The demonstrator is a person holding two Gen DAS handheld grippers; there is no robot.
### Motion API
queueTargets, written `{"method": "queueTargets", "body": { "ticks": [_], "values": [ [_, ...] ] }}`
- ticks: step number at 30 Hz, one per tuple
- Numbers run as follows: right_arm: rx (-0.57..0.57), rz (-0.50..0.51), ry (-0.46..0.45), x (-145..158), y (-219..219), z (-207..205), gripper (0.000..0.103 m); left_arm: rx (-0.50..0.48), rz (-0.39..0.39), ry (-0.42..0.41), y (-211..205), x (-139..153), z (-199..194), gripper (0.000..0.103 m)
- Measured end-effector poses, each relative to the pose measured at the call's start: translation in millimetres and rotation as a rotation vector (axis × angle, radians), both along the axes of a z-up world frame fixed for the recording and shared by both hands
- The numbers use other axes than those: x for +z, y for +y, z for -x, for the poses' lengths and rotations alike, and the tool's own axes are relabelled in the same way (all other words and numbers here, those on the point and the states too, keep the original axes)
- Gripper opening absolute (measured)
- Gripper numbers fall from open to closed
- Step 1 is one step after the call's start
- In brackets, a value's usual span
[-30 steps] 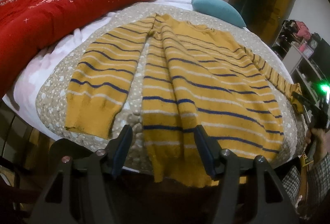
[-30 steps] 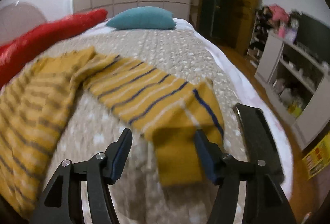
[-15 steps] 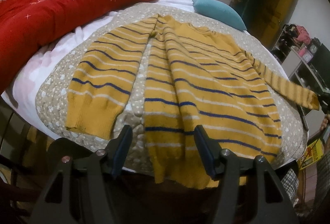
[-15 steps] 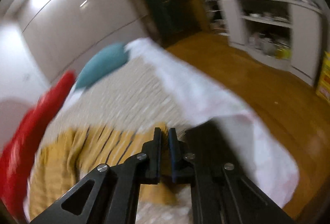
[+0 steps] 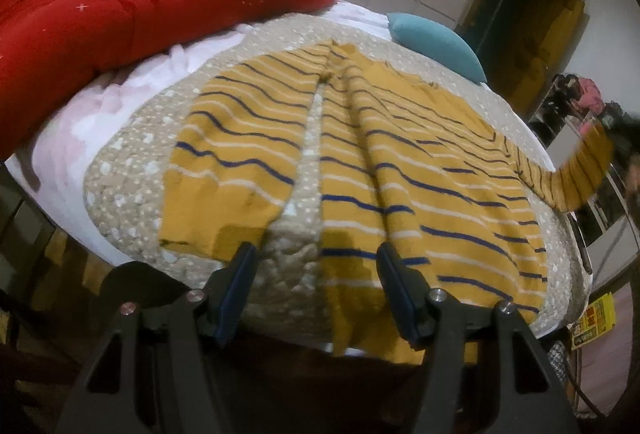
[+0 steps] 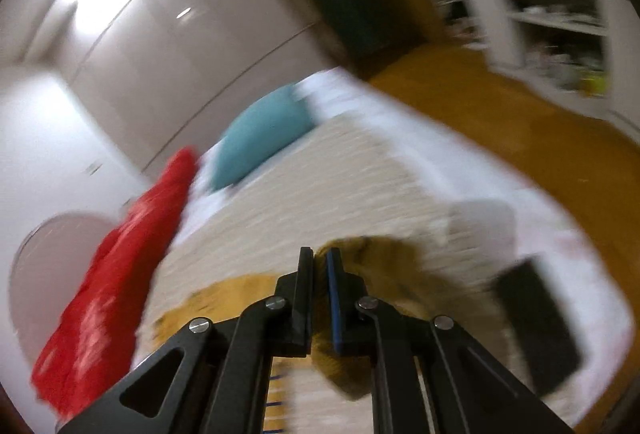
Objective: Fold small clothes
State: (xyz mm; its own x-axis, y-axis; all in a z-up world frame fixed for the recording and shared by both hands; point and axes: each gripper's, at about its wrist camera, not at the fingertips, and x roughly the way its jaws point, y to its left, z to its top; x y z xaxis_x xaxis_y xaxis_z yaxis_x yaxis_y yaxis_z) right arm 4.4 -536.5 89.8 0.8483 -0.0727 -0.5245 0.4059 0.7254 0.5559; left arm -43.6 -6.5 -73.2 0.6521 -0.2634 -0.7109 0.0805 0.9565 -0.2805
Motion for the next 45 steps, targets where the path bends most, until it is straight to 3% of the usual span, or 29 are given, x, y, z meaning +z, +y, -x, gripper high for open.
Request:
{"method": "queueTargets", "body": {
  "ticks": [5,11,14,18,22,26,28,31,35,40,45],
  "values": [
    [0.265,0.016,0.042,-0.5,139.4,-131.2,0.007,0.012,0.022,-0.047,24.9,-0.8,10.3,0.067],
    [0.444,0.035,0.15,-56.0,269.5,-247.5,0.007,0.036,0.046,-0.044,53.4,-11.6,15.1,0.067],
    [0.493,0.066,0.21,-88.2,313.2,-284.2,0.007,0.049,0.052,-0.033,64.7,-19.8,18.1,0.067],
    [0.509,0.071,0.281,-128.2,331.1,-314.8,0.008,0.065,0.056,-0.015,73.2,-28.3,18.9,0.067],
    [0.562,-0.022,0.303,-154.3,338.9,-333.9,0.011,0.083,0.069,-0.001,79.0,-33.7,18.7,0.067],
    [0.595,0.038,0.274,-136.8,347.5,-325.1,0.014,0.122,0.083,0.001,90.6,-35.3,23.3,0.067],
    [0.657,0.068,0.229,-116.9,360.9,-303.3,0.035,0.165,0.09,0.0,103.2,-35.5,25.2,0.068],
    [0.788,0.128,0.213,-103.7,391.1,-263.7,0.045,0.244,0.104,0.002,127.3,-37.1,28.8,0.069],
    [1.004,0.101,0.249,-122.0,432.3,-197.3,0.051,0.353,0.141,0.017,161.0,-38.8,39.1,0.069],
    [1.104,0.027,0.309,-163.8,459.0,-148.4,0.051,0.385,0.141,0.004,171.9,-33.5,45.6,0.07],
    [1.054,0.209,0.319,-168.8,481.7,-119.4,0.053,0.37,0.137,0.004,163.7,-32.7,41.9,0.07]
  ]
}}
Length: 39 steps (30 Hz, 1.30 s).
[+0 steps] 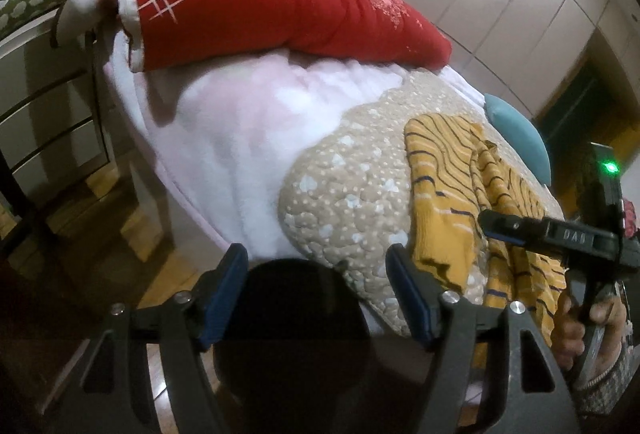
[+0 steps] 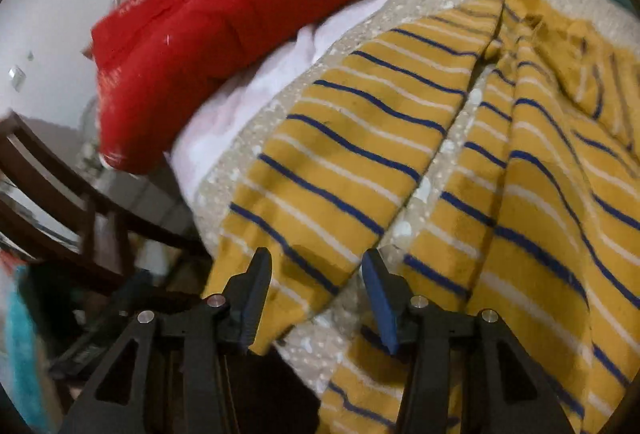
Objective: Fold small clothes
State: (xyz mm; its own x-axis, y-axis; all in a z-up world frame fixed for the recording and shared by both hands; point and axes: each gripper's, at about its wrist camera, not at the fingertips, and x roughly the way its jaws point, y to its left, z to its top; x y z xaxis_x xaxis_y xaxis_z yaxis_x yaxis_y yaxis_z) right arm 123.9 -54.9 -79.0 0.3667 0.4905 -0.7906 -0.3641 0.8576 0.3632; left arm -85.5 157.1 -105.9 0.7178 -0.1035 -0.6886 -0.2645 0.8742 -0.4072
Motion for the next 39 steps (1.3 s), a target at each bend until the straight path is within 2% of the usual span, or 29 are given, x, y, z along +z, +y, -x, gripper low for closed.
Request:
{"method": "queueTargets", "body": {
  "ticks": [1,5,6,7,8,10,12,15,19,22,24,26,29,32,33,35,37,39],
  "values": [
    [-0.003,0.041,-0.013,-1.6,4.8,4.6,0.057,-0.004,0.001,0.002,-0.7,-1.0,-0.7,0.07],
    [0.013,0.093,-0.043,-9.5,17.8,8.3,0.058,-0.002,0.02,0.01,-0.7,-6.7,-1.4,0.07],
    [0.016,0.088,-0.064,-9.3,21.8,8.2,0.044,-0.002,0.024,0.013,-0.7,-7.3,-1.5,0.07],
    [0.025,0.074,-0.073,-8.8,26.3,6.4,0.019,-0.003,0.029,0.015,-0.5,-7.5,-1.8,0.07],
    [0.044,0.043,-0.065,-6.2,28.8,3.3,0.01,-0.005,0.03,0.016,-0.3,-6.8,-1.8,0.07],
    [0.054,0.013,-0.06,5.2,32.1,-7.6,0.009,-0.005,0.023,0.013,-0.6,-3.5,-1.3,0.07],
    [0.059,0.014,-0.111,30.5,32.7,-15.3,0.008,-0.005,0.013,0.0,-1.3,2.9,-0.8,0.07],
    [0.044,-0.011,-0.206,88.3,12.7,-20.9,0.008,-0.017,0.004,-0.024,-4.1,12.9,-2.6,0.07],
    [-0.036,0.005,-0.333,158.6,-50.9,-15.7,0.008,-0.062,-0.018,-0.041,-17.4,22.2,-12.0,0.07],
    [-0.122,0.085,-0.379,185.4,-109.1,-12.7,0.008,-0.099,-0.031,-0.042,-29.7,25.2,-19.9,0.07],
    [-0.193,0.161,-0.364,185.7,-152.4,-15.5,0.008,-0.124,-0.044,-0.038,-38.7,27.1,-27.2,0.071],
    [-0.289,0.236,-0.325,173.5,-199.7,-23.3,0.008,-0.151,-0.064,-0.032,-49.8,29.2,-34.7,0.071],
    [-0.446,0.319,-0.215,135.3,-272.8,-44.9,0.008,-0.196,-0.092,-0.029,-67.5,33.9,-46.9,0.071],
    [-0.524,0.445,-0.138,97.5,-314.0,-64.4,0.011,-0.24,-0.124,-0.026,-87.5,38.5,-59.5,0.071],
    [-0.563,0.478,-0.107,84.1,-326.4,-69.7,0.015,-0.252,-0.127,-0.024,-92.0,38.6,-62.6,0.071],
    [-0.624,0.445,-0.08,71.0,-346.9,-69.1,0.019,-0.287,-0.137,-0.019,-105.3,38.9,-69.7,0.074],
    [-0.668,0.34,-0.105,72.8,-363.8,-55.0,0.032,-0.31,-0.149,-0.005,-114.7,36.3,-77.5,0.077],
    [-0.692,0.288,-0.138,77.8,-362.4,-32.8,0.043,-0.339,-0.145,0.02,-124.1,31.1,-85.2,0.077]
  ]
}}
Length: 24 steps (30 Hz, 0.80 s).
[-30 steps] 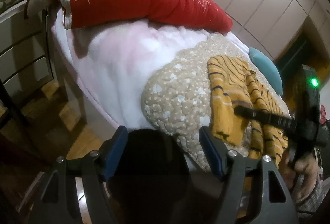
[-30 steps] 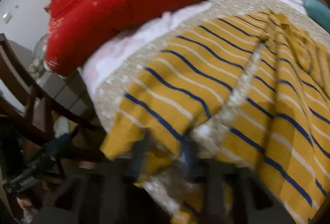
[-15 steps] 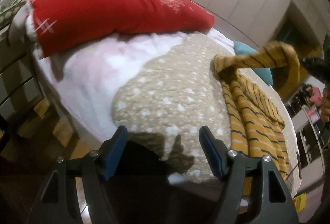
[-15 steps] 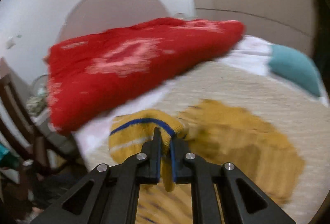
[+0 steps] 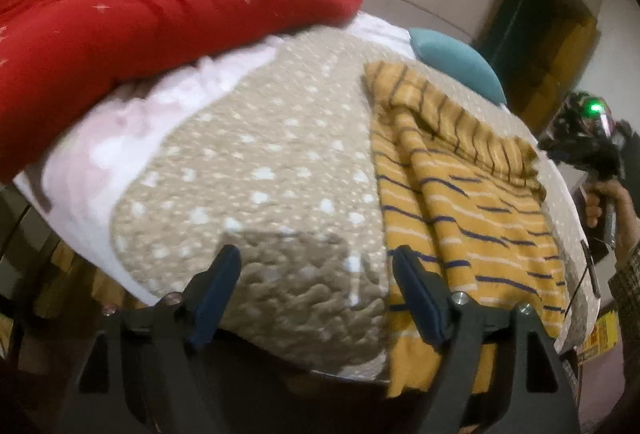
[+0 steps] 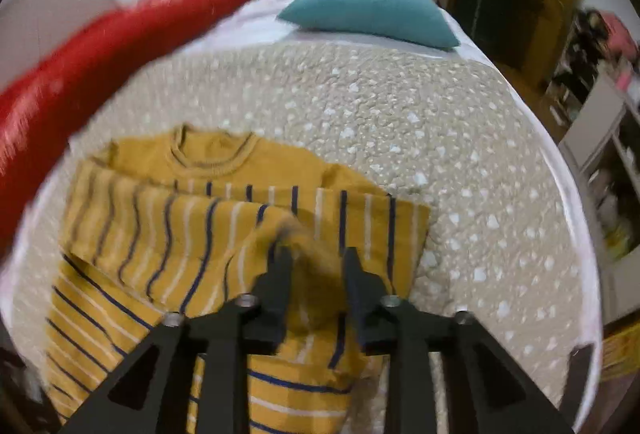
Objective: Fold small clothes
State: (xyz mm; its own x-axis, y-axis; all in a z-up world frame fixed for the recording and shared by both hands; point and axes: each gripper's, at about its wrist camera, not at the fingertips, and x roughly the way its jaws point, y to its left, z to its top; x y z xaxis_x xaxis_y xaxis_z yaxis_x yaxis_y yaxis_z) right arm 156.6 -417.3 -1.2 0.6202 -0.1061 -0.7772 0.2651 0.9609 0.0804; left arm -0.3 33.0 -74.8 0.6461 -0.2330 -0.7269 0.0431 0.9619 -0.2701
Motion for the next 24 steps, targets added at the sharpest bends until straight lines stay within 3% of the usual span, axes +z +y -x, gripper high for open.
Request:
{"method": "queueTargets", "body": {
  "ticks": [3,8,12,19,24],
  "values": [
    [0.028,-0.083,-0.022,-7.6,1.5,35.5,0.051,-0.049,0.026,0.036,-13.8,-10.2,-10.8,0.077],
    [0.083,-0.293,0.024,-52.2,10.0,120.0,0.052,-0.124,0.081,0.081,-40.1,-24.2,-24.5,0.076],
    [0.086,-0.42,0.03,-90.0,18.1,170.7,0.052,-0.148,0.086,0.079,-56.0,-28.0,-29.4,0.062],
    [0.208,-0.67,-0.06,-117.4,57.7,201.3,0.053,-0.181,0.148,0.079,-75.4,-38.2,-9.2,0.058],
    [0.246,-0.788,-0.099,-132.4,79.7,211.3,0.053,-0.187,0.261,0.117,-68.5,-47.5,3.8,0.058]
  ]
}}
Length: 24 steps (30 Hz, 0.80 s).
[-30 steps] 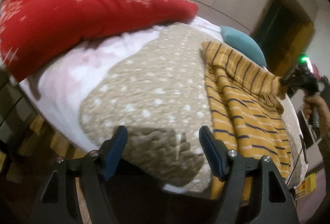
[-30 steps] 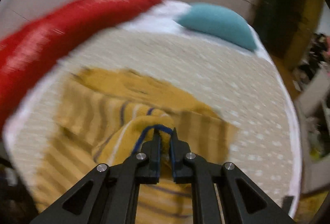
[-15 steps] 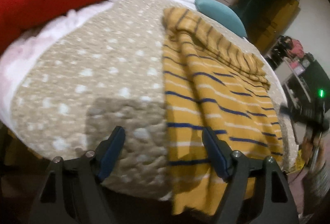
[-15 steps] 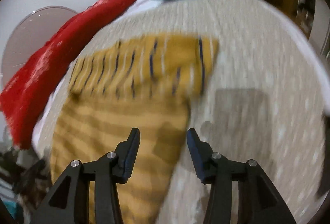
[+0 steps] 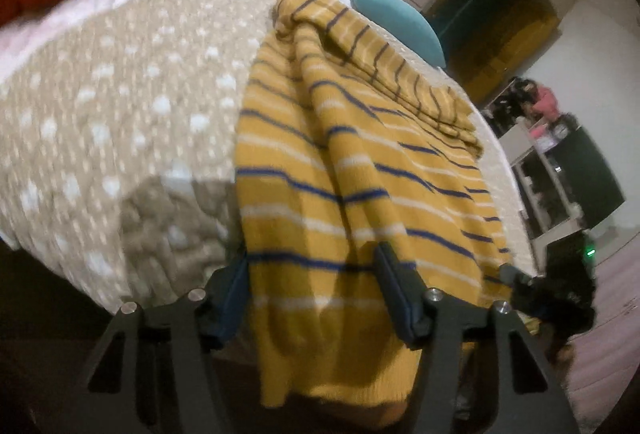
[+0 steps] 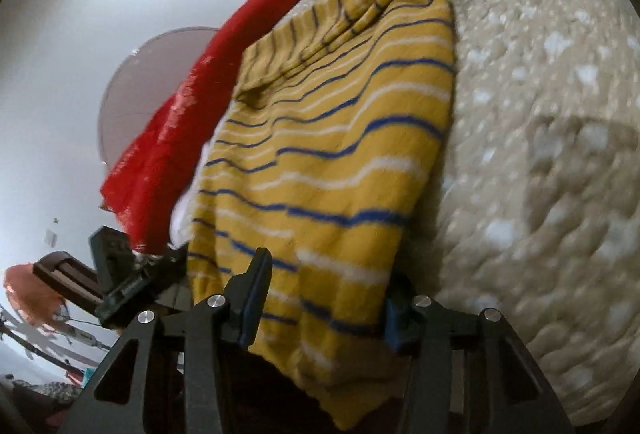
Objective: Fold small clothes
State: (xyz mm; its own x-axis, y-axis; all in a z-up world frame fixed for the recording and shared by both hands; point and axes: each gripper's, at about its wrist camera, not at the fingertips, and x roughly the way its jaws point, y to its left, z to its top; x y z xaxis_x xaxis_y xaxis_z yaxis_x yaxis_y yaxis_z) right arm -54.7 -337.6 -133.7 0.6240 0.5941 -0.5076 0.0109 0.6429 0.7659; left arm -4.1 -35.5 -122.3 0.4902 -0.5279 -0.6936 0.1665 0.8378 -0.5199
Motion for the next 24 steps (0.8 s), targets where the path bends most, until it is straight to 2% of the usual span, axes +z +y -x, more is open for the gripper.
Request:
{"method": "queueTargets", "body": {
  "ticks": [1,2,3,4,5,6,8,9,15,17,19,21,24],
  "values": [
    [0.004,-0.031,0.001,-4.0,1.5,2.9,0.053,-0.002,0.013,0.013,0.8,-1.8,1.4,0.056],
    [0.008,-0.048,0.002,-8.8,3.8,6.6,0.053,0.002,0.014,0.022,0.8,-3.2,1.9,0.044],
    [0.014,-0.055,0.01,-12.9,5.5,9.8,0.053,0.018,-0.004,0.032,1.6,-4.1,2.2,0.024],
    [0.017,-0.056,0.018,-17.2,9.8,12.8,0.053,0.042,-0.033,0.049,4.0,-5.2,0.8,0.013],
    [0.016,-0.054,0.021,-20.5,11.9,17.7,0.053,0.049,-0.02,0.065,6.8,-6.6,-1.6,0.009],
    [0.013,-0.046,0.024,-22.6,13.6,21.1,0.051,0.058,0.006,0.08,10.4,-6.7,-2.8,0.008],
    [0.0,0.005,0.04,-22.5,18.6,23.4,0.032,0.084,0.02,0.101,16.8,-2.9,-3.2,0.008],
    [-0.005,0.036,0.05,-19.6,17.9,22.0,0.011,0.099,0.003,0.096,19.1,3.4,-2.4,0.007],
    [-0.051,0.01,-0.024,19.4,-16.6,52.1,0.009,0.141,-0.016,-0.021,46.0,63.2,20.7,0.007],
    [-0.042,0.031,-0.025,26.5,-18.2,67.1,0.009,0.133,-0.012,-0.034,50.6,71.1,33.6,0.007],
    [-0.042,0.038,-0.002,21.7,-17.9,79.5,0.009,0.119,-0.016,-0.011,47.6,64.4,41.8,0.007],
    [-0.048,0.012,0.052,4.3,-15.1,86.3,0.009,0.114,-0.05,0.012,43.6,54.6,44.9,0.007],
    [-0.063,-0.041,0.083,-9.6,-19.7,89.1,0.009,0.128,-0.041,0.057,46.2,39.6,41.3,0.007]
  ]
}}
